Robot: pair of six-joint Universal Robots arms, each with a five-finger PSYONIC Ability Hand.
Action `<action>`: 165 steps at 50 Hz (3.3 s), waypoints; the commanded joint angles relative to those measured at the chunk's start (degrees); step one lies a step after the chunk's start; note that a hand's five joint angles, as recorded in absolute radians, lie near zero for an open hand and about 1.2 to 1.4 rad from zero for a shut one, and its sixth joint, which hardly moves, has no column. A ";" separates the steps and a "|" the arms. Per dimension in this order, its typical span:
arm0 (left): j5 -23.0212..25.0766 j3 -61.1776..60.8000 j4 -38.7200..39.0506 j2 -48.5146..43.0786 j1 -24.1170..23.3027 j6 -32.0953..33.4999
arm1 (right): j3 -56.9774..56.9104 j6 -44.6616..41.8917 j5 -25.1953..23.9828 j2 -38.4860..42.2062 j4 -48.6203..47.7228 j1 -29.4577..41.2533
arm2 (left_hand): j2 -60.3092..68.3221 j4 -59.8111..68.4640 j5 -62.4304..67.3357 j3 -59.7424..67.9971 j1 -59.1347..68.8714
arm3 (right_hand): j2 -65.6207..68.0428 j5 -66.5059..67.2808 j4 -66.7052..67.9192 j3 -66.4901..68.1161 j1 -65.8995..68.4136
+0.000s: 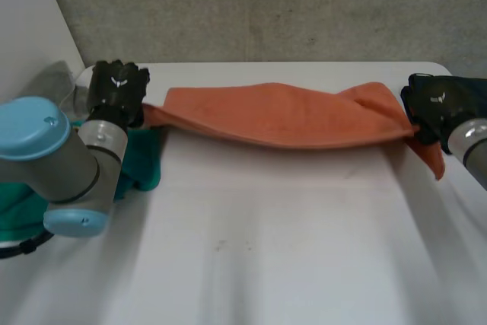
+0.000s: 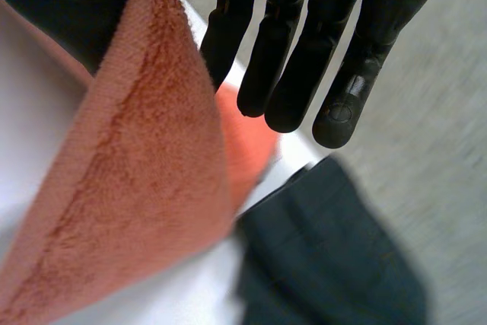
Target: Fold the laundry.
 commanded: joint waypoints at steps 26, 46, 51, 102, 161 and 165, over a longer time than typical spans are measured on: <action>0.25 -4.21 -13.66 6.95 1.56 -0.20 | -2.92 -6.65 -0.34 2.99 27.28 -8.38 | 11.32 11.22 14.12 11.58 14.44 | 12.51 13.01 11.94 12.09 22.98; 0.25 -20.58 -42.52 22.96 -3.01 20.90 | 13.27 -37.61 0.80 -16.97 40.22 -16.73 | 11.32 11.22 14.12 11.58 14.44 | 12.51 13.01 11.94 12.09 22.98; -0.37 -14.51 -35.40 16.28 -3.63 20.90 | 12.29 -36.56 1.24 -14.34 32.14 -13.92 | 11.32 11.22 14.12 11.58 14.44 | 12.51 13.01 11.94 12.09 22.98; -4.32 -9.81 -0.92 0.96 -0.90 14.83 | 10.00 -9.57 -1.40 -4.22 -8.94 -1.69 | 11.32 11.22 14.12 11.58 14.44 | 12.51 13.01 11.94 12.09 22.98; -7.22 25.14 -4.02 -23.37 -6.43 29.25 | -11.26 -20.39 11.96 13.89 -13.31 1.37 | -49.89 -49.98 -47.08 -49.62 -46.76 | -57.49 -56.99 -58.06 -57.91 -47.02; -7.04 22.78 2.30 -22.06 -9.07 29.25 | -8.99 -17.15 13.19 11.44 -12.53 1.64 | -58.68 -58.78 -55.88 -58.42 -55.56 | -57.49 -56.99 -58.06 -57.91 -47.02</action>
